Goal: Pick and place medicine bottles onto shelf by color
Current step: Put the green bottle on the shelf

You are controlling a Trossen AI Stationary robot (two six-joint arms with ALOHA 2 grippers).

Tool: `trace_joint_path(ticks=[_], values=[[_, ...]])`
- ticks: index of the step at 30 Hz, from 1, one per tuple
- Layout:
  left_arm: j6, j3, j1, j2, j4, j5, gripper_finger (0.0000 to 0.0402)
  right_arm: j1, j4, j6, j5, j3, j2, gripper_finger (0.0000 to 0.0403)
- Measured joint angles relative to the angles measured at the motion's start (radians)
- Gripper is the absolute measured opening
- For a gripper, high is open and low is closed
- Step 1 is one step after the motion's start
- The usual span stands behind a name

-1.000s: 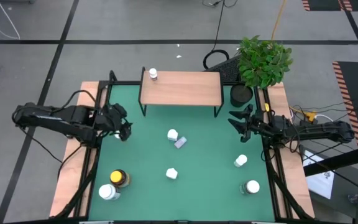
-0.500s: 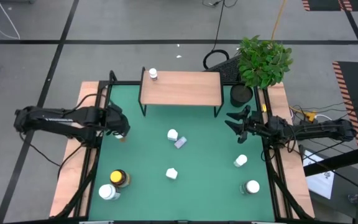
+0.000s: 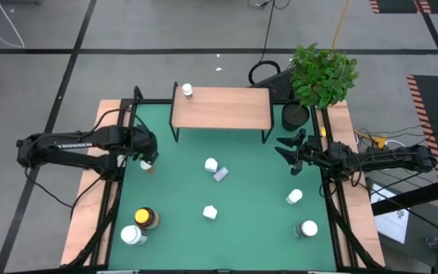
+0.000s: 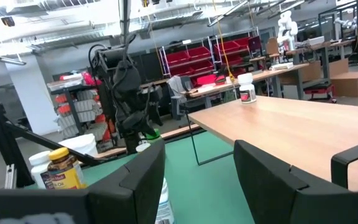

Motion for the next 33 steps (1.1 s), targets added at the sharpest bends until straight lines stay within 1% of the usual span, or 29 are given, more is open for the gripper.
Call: trace_joint_path(ticks=[4, 8, 14, 20, 33], values=[[0.069, 0.0, 0.047, 0.018, -0.004, 0.058, 0.0307, 0.0, 0.007, 0.005, 0.0, 0.0, 0.0, 0.0188], [0.134, 0.0, 0.097, 0.031, -0.035, 0.06, 0.0293, 0.0, 0.007, 0.007, 0.0, 0.0, 0.0, 0.0188], [0.177, 0.0, 0.15, 0.032, -0.041, 0.076, 0.029, 0.0, 0.006, 0.007, 0.0, 0.0, 0.0, 0.0188], [0.212, 0.0, 0.161, 0.032, -0.033, 0.121, 0.0289, 0.0, 0.006, 0.007, 0.0, 0.0, 0.0, 0.0188], [0.231, 0.004, 0.161, 0.031, -0.037, 0.132, 0.0289, 0.0, 0.006, 0.015, 0.0, 0.0, 0.0, 0.0187]])
